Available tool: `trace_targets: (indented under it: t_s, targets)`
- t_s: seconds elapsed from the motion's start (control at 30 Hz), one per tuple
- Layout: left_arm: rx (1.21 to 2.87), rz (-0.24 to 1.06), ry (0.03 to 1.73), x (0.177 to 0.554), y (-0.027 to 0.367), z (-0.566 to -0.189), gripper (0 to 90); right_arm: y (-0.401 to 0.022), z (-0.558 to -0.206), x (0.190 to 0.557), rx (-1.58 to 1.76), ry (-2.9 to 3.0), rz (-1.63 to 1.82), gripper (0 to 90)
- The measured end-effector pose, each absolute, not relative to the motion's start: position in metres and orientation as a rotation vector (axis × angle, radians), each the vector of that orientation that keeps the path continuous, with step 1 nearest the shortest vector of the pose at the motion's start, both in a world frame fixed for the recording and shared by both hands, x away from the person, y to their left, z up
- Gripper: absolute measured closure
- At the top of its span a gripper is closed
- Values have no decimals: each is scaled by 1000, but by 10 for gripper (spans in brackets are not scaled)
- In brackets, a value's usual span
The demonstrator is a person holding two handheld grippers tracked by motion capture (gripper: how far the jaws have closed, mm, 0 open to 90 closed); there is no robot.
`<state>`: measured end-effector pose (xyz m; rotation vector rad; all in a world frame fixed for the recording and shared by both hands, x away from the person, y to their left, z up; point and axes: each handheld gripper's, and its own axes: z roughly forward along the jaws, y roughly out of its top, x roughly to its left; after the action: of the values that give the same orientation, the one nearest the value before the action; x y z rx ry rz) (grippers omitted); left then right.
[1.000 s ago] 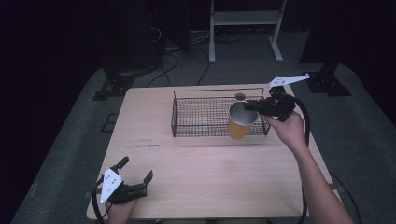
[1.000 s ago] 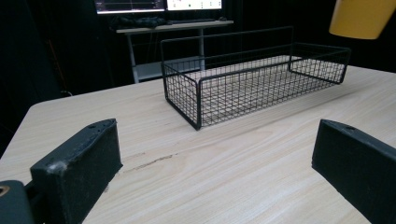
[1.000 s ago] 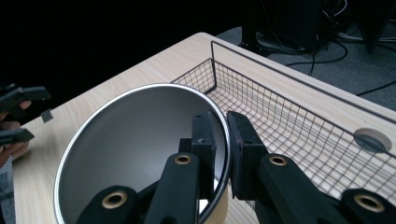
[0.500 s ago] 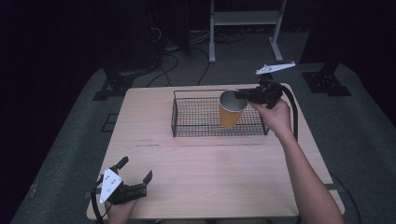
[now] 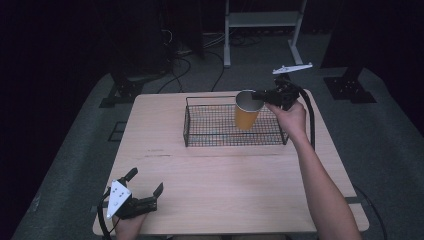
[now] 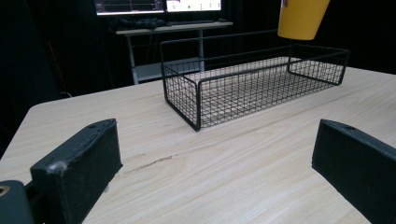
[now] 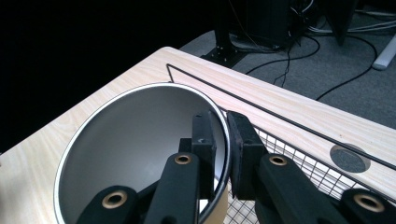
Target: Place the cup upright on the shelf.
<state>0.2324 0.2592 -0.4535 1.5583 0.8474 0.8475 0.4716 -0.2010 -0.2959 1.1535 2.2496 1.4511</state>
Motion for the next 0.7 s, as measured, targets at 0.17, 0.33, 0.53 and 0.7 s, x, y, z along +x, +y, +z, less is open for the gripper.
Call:
trace_targets:
  t_s: [0.17, 0.33, 0.53, 0.7]
  targets:
    - [1558, 847, 848, 232, 260, -453, 1, -199, -304, 479, 1183, 2242, 1434, 814]
    - [1557, 847, 847, 232, 260, -453, 1, -195, -314, 486, 1196, 2253, 1418, 814]
    - [1552, 848, 846, 232, 260, -453, 2, -190, -328, 493, 1227, 2265, 1411, 813]
    - [1553, 847, 847, 232, 261, -453, 1, -188, -343, 500, 1260, 2266, 1386, 814]
